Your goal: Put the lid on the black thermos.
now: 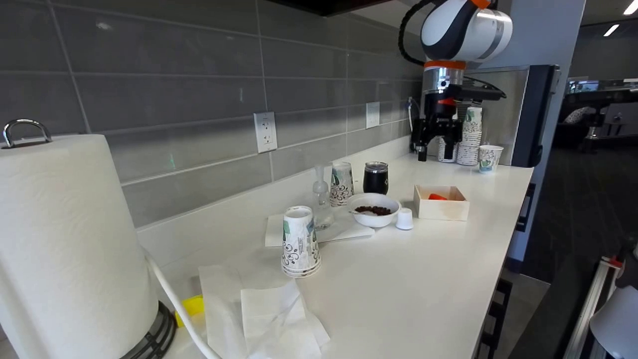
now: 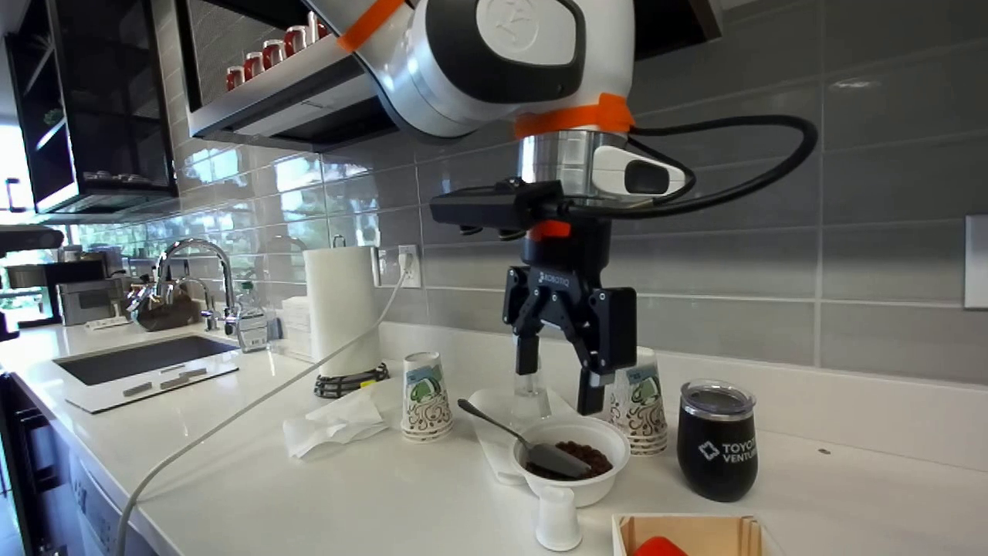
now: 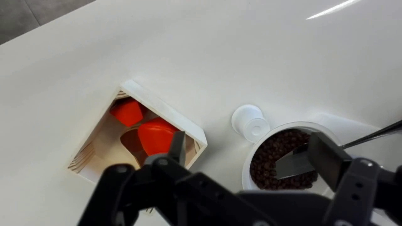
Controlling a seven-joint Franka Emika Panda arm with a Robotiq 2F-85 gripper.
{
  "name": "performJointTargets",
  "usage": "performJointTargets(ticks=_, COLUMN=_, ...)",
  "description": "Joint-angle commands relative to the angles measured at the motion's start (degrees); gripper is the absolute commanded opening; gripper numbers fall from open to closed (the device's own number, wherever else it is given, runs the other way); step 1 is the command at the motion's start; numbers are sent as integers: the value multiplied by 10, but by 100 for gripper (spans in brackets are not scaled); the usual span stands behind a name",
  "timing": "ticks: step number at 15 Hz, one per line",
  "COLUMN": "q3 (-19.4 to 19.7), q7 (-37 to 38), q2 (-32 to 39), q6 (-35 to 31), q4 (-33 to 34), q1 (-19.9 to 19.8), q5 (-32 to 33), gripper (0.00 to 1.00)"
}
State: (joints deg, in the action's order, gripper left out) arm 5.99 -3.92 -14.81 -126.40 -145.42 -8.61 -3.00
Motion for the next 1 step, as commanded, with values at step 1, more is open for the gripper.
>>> performJointTargets(ticks=1, q3=5, q7=-7, q2=-59, q6=-8, q4=-45, q1=6, q5=10, gripper=100)
